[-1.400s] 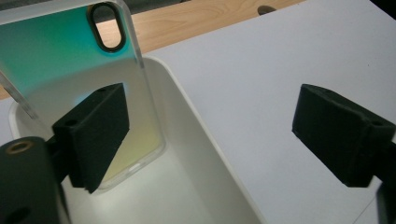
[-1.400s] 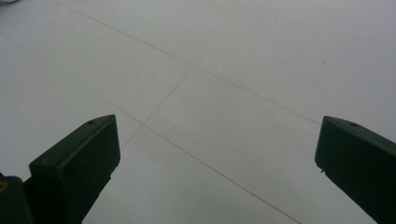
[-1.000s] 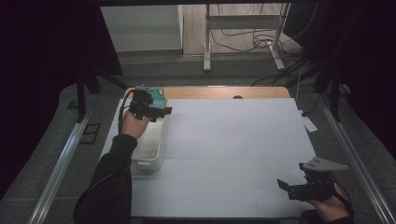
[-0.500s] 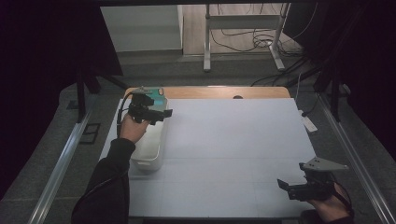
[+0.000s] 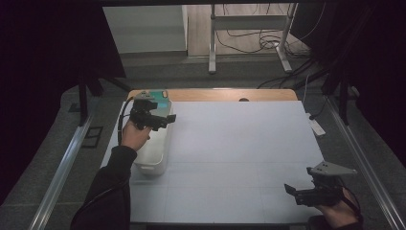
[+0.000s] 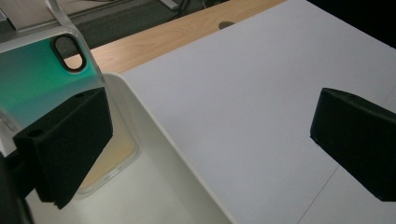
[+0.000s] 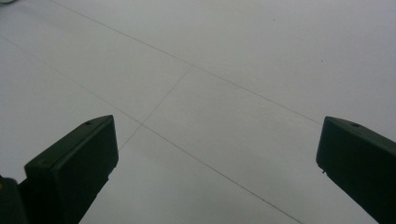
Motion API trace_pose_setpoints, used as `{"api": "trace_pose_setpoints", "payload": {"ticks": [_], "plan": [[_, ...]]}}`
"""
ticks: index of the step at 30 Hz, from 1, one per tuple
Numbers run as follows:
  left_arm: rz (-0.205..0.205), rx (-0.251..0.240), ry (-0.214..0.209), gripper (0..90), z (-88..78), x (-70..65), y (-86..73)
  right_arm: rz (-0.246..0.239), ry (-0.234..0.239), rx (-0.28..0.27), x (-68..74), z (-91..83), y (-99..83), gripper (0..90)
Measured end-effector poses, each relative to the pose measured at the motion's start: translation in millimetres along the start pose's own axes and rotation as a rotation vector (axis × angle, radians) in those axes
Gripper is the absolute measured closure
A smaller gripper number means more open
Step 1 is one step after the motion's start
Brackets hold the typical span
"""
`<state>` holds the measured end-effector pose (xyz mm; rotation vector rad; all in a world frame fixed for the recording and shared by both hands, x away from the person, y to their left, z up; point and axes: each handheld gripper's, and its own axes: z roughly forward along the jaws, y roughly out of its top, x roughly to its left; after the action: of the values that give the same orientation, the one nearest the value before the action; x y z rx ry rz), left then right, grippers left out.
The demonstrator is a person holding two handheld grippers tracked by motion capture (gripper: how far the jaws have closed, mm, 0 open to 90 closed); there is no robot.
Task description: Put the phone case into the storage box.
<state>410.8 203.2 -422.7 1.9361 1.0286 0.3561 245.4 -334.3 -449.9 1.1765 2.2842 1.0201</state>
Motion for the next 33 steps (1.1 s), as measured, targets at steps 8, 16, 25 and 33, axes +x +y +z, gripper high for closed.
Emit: {"api": "trace_pose_setpoints", "payload": {"ticks": [8,16,25,33], "plan": [[-0.003,0.000,-0.007,0.0,-5.7,-5.0,-2.1,0.003,-0.002,0.001,0.1,0.3,0.1,0.0],[0.002,0.003,-0.015,0.0,-9.7,-10.8,-4.3,-0.005,-0.002,0.002,0.9,0.3,0.2,0.0],[0.007,-0.009,-0.021,0.0,-14.9,-16.6,-10.2,-0.007,-0.003,0.002,1.0,0.3,0.2,0.0],[0.003,-0.028,-0.028,0.0,-18.8,-22.4,-17.2,-0.005,0.000,0.004,0.9,0.5,0.3,0.0]]}}
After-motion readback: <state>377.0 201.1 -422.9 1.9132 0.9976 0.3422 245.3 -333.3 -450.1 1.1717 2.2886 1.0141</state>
